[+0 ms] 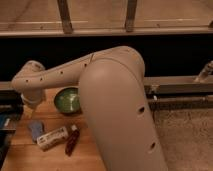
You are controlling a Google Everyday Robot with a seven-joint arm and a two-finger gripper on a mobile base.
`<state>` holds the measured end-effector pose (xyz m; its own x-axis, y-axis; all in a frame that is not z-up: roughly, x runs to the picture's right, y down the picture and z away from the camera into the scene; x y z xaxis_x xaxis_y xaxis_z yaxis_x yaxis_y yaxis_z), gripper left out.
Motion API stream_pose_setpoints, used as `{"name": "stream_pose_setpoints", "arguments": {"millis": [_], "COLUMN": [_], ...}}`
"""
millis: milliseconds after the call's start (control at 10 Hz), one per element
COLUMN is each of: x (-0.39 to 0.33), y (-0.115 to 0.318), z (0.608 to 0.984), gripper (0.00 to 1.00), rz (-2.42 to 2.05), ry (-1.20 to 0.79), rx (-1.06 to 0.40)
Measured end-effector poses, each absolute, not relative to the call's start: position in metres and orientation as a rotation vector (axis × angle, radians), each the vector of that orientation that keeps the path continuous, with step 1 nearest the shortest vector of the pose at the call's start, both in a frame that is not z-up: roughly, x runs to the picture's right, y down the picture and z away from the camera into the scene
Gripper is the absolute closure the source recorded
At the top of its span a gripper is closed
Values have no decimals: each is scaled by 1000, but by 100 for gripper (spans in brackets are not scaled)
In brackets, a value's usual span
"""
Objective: Wipe the white sponge on the table
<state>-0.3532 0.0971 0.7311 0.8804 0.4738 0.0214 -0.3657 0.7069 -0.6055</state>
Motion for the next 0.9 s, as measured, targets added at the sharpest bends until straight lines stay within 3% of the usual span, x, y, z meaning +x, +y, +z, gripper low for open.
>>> {"name": "stream_pose_setpoints", "arguments": {"millis": [900], "x": [-367], "y": [130], "z": [758], "gripper": [38], "rz": [465], "ry": [-153], "rx": [-710]}}
